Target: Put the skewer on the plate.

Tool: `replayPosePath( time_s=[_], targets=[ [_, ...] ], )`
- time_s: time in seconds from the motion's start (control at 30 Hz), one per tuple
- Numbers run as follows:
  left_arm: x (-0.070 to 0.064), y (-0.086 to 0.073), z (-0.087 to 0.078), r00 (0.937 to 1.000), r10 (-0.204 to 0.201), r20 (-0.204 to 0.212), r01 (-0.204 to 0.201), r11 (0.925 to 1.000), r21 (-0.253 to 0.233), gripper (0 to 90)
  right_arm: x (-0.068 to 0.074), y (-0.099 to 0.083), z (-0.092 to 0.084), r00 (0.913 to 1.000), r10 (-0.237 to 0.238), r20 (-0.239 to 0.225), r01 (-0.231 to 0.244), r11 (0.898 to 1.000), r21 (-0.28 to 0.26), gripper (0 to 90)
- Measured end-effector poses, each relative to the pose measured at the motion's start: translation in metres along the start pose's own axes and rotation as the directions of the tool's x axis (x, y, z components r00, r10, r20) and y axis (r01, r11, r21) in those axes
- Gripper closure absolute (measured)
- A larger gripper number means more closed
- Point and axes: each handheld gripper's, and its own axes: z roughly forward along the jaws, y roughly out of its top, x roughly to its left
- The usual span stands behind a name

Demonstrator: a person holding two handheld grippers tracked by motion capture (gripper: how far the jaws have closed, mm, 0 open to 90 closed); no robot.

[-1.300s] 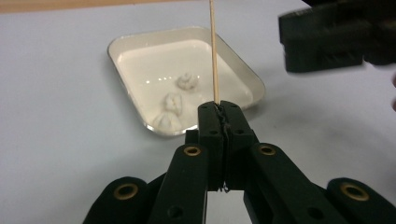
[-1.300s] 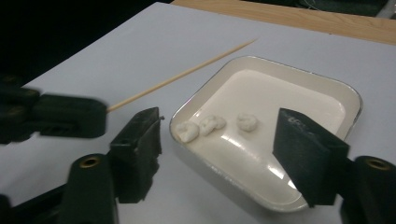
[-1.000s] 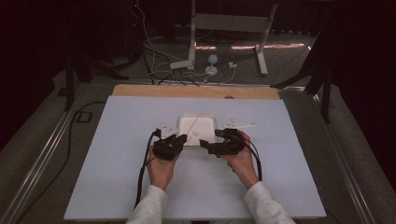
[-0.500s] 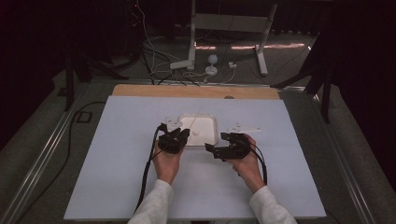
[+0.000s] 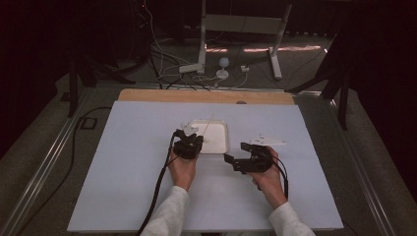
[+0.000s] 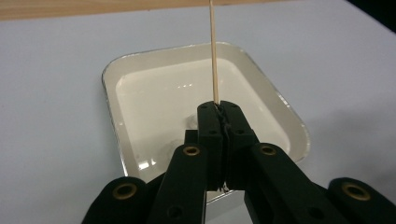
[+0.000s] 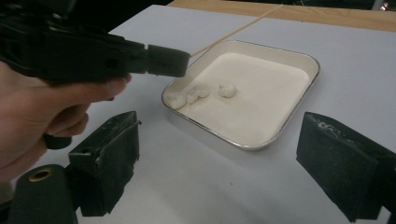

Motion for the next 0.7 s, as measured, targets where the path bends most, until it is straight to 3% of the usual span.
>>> replayPosePath(
  time_s=[0.37, 0.7],
  targets=[
    [-0.001, -0.004, 0.015, 0.9972, -0.023, -0.072, 0.026, 0.9989, 0.038, 88.9, -0.001, -0.004, -0.009, 1.0, -0.006, 0.001, 0.006, 1.0, -0.003, 14.1],
    [-0.001, -0.009, 0.027, 0.9948, -0.044, -0.092, 0.051, 0.9956, 0.079, 86.4, -0.002, -0.006, -0.009, 1.0, -0.001, -0.001, 0.001, 1.0, -0.004, 14.3]
  ],
)
